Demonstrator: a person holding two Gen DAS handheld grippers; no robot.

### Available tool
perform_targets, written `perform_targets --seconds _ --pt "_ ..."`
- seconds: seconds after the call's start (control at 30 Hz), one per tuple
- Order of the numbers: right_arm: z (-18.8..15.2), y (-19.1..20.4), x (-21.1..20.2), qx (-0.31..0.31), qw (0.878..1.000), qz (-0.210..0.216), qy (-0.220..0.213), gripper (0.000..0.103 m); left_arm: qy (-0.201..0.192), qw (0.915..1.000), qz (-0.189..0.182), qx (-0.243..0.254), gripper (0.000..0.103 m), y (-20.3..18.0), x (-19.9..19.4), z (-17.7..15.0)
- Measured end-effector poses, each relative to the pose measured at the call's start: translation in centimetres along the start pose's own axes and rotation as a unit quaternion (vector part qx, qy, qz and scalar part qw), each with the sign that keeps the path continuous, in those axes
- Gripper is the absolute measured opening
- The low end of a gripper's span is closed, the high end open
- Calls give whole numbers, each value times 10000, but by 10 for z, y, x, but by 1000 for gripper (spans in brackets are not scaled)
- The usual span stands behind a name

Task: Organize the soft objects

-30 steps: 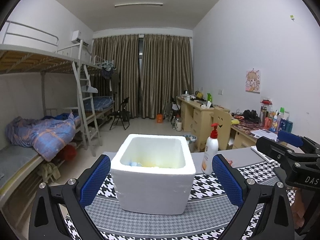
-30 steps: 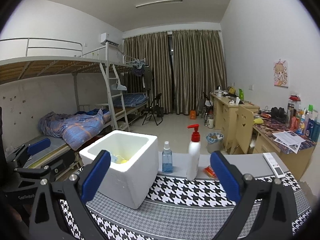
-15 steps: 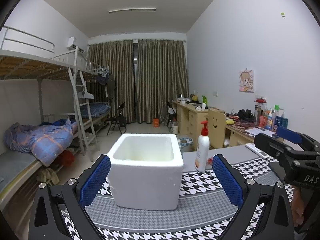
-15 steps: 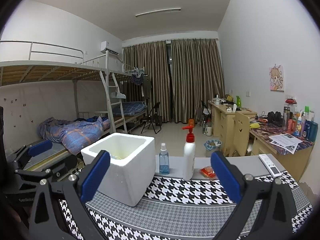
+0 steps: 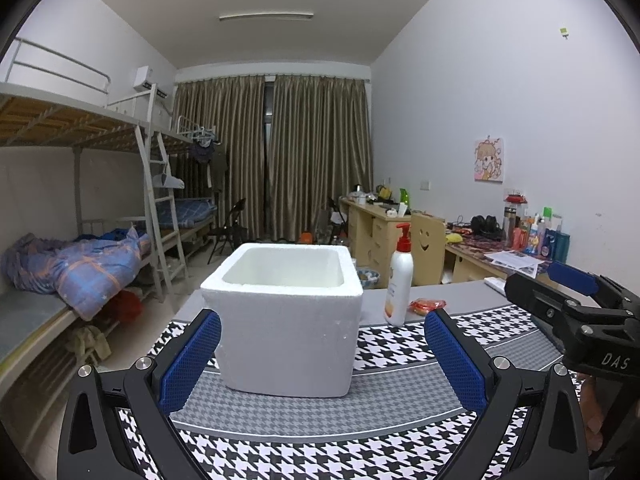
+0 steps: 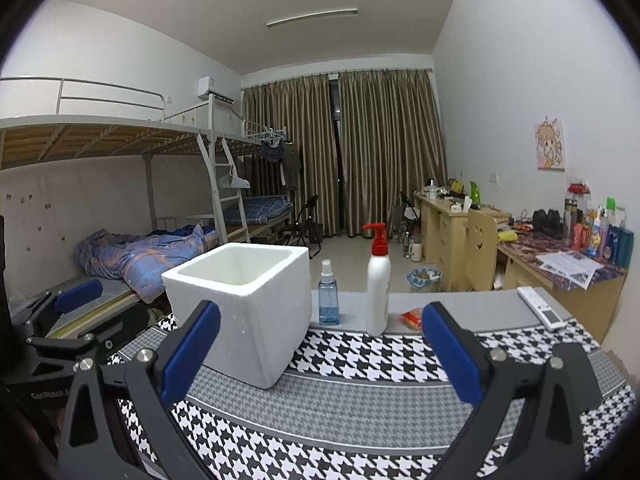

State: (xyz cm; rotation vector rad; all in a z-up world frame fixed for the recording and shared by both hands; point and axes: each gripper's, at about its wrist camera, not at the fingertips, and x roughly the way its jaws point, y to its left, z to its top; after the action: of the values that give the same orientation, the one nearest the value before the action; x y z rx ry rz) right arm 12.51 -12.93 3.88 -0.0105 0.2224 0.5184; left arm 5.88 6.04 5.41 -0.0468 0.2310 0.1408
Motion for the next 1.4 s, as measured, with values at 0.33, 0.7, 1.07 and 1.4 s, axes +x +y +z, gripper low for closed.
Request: perform_targets --seconds 0.33,0.7,1.07,1.4 --pt "-13 -3 1 60 9999 8 95 102 -15 9999 -50 -90 102 3 -1 -6" --pt "-28 -2 -5 57 9999 -126 86 102 16 9999 -45 -92 102 6 -3 -16" --pt "-29 -4 -5 77 9998 -134 79 102 82 9999 -11 -101 102 7 1 -23" --pt "-30 -7 -3 112 9998 -144 117 102 90 9999 -24 -71 102 4 0 -27"
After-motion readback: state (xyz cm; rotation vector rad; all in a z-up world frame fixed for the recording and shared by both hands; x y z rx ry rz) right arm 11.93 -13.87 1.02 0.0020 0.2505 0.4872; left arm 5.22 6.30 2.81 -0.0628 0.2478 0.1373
